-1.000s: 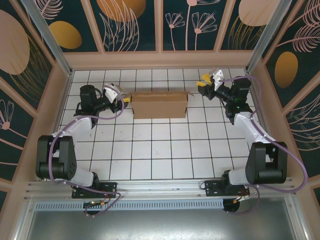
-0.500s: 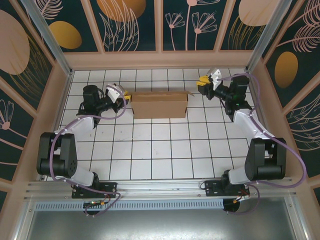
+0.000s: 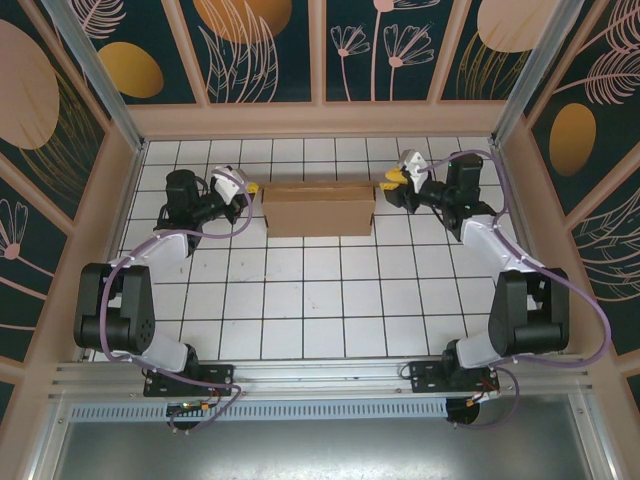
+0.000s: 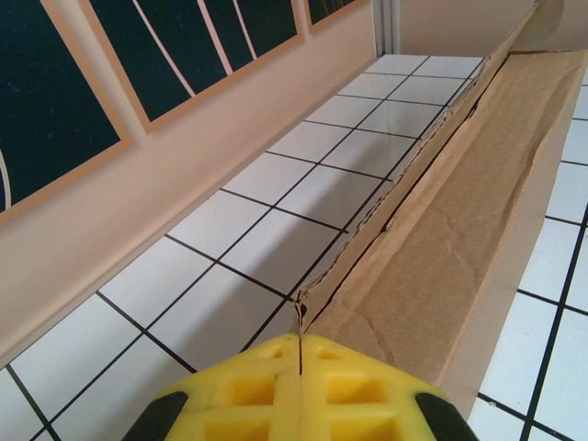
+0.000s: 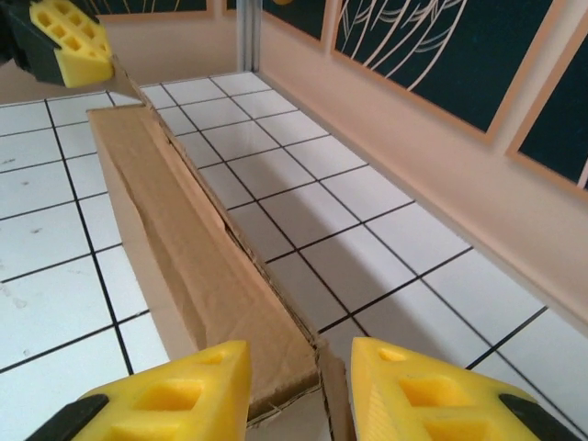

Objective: Fold the paper box

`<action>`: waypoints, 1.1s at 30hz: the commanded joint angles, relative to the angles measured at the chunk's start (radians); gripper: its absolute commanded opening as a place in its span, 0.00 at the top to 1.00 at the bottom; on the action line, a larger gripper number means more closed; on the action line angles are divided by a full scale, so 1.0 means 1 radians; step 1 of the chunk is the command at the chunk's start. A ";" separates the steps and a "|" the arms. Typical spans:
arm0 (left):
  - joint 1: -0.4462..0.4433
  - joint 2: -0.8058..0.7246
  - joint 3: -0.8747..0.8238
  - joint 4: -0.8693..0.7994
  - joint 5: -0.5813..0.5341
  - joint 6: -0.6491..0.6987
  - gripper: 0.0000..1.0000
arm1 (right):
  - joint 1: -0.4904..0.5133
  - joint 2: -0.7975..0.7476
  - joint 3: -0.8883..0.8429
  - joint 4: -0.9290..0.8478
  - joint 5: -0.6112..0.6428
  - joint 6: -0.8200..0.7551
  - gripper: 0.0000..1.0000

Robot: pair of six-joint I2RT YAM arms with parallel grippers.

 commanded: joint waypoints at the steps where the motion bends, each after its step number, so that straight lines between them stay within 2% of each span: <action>1: -0.001 0.009 0.020 -0.008 0.004 0.019 1.00 | 0.012 0.021 0.042 -0.076 -0.027 -0.088 0.65; 7: -0.001 0.010 0.025 -0.015 0.000 0.019 1.00 | 0.029 0.057 0.060 -0.084 0.011 -0.118 0.66; 14: -0.001 0.002 0.032 -0.021 0.000 0.022 1.00 | 0.038 0.084 0.082 -0.087 0.068 -0.134 0.77; 17: -0.001 0.000 0.035 -0.024 0.000 0.027 1.00 | 0.039 0.079 0.080 -0.084 0.094 -0.141 0.79; 21: -0.002 0.003 0.038 -0.025 0.001 0.030 1.00 | 0.032 0.070 0.076 -0.064 0.109 -0.138 0.78; 26: -0.002 0.004 0.045 -0.032 0.003 0.036 1.00 | 0.026 0.061 0.080 -0.048 0.130 -0.143 0.67; 33: -0.001 0.008 0.050 -0.034 0.002 0.038 1.00 | 0.028 0.069 0.096 -0.046 0.138 -0.154 0.66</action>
